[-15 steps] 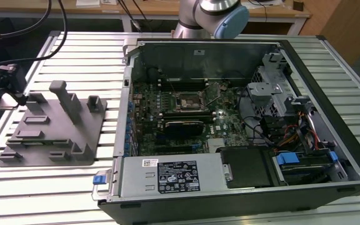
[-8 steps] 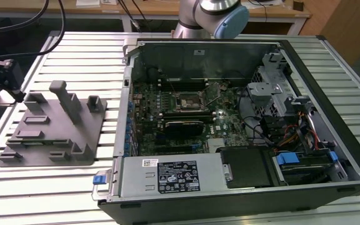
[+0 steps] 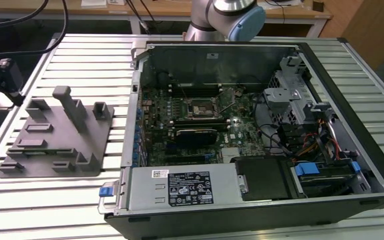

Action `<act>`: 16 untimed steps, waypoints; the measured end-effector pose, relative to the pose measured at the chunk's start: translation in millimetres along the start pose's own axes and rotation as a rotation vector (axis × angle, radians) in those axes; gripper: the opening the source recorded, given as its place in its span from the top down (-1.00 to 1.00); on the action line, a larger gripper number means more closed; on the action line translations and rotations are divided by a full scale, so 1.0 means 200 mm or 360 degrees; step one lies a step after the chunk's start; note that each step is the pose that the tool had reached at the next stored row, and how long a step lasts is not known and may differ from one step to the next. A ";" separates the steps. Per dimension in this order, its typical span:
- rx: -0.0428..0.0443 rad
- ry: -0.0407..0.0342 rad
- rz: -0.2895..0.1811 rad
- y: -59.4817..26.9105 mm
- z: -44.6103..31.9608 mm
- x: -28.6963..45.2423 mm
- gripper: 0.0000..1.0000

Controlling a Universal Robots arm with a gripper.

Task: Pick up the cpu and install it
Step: 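Pick up the cpu and move it towards the insertion slot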

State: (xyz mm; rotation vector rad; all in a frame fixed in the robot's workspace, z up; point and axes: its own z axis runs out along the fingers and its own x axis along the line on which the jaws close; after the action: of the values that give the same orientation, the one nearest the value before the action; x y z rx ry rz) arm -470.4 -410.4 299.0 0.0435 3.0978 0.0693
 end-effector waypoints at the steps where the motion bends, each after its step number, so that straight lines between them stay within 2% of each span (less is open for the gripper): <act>1: 0.0000 0.0000 0.0000 0.000 -0.006 0.000 -0.09; 16: 0.0000 -0.0008 0.0000 0.005 -0.111 -0.005 -0.09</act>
State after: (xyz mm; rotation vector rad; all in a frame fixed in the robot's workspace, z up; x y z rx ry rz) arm -470.4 -410.4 321.3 0.0433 3.0929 0.0692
